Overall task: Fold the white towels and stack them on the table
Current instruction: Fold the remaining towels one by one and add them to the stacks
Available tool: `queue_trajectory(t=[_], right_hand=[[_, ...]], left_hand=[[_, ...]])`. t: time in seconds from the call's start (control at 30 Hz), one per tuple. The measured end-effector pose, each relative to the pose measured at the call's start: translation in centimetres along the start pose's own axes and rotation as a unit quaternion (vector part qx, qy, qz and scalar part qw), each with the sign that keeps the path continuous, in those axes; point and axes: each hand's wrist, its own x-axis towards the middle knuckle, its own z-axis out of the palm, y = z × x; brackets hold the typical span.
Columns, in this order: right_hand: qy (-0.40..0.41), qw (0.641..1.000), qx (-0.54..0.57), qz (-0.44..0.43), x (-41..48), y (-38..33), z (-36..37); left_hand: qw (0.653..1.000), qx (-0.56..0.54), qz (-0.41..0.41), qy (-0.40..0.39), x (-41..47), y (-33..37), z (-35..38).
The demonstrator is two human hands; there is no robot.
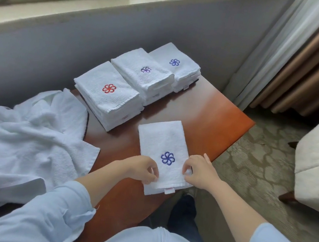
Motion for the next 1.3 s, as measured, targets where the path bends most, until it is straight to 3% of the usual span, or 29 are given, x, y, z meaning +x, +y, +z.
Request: queue_trajectory(t=[0.13, 0.23, 0.33, 0.5, 0.6, 0.87, 1.07, 1.3], right_hand=[[0.088, 0.996, 0.024, -0.009, 1.4, -0.8, -0.8], [0.08, 0.995, 0.062, -0.025, 3.1, -1.8, -1.8], [0.004, 0.998, 0.049, -0.039, 5.1, -2.2, -2.7], [-0.147, 0.987, -0.037, -0.055, 8.4, -1.6, -3.9], [-0.197, 0.975, -0.076, -0.075, 10.0, -0.6, -4.2], [-0.191, 0.978, -0.026, -0.079, 11.2, 0.6, -4.0], [-0.098, 0.99, 0.105, 0.013, 8.4, 0.2, -2.8], [-0.049, 0.983, 0.16, 0.069, 3.4, 0.0, 0.4]], left_hand=[[0.968, 0.121, -0.015, 0.218, 1.1, 0.7, -1.6], [0.942, 0.182, 0.018, 0.28, 2.1, 0.3, -2.5], [0.945, 0.227, 0.017, 0.235, 3.0, 0.0, -3.0], [0.967, 0.215, -0.065, 0.118, 4.8, -1.1, -2.9], [0.973, 0.201, -0.081, 0.082, 5.6, -1.3, -2.9], [0.976, 0.178, -0.094, 0.077, 6.4, -1.1, -3.5], [0.96, 0.176, -0.146, 0.158, 5.7, -1.0, -1.2], [0.955, 0.059, -0.19, 0.219, 3.8, -0.7, 3.3]])
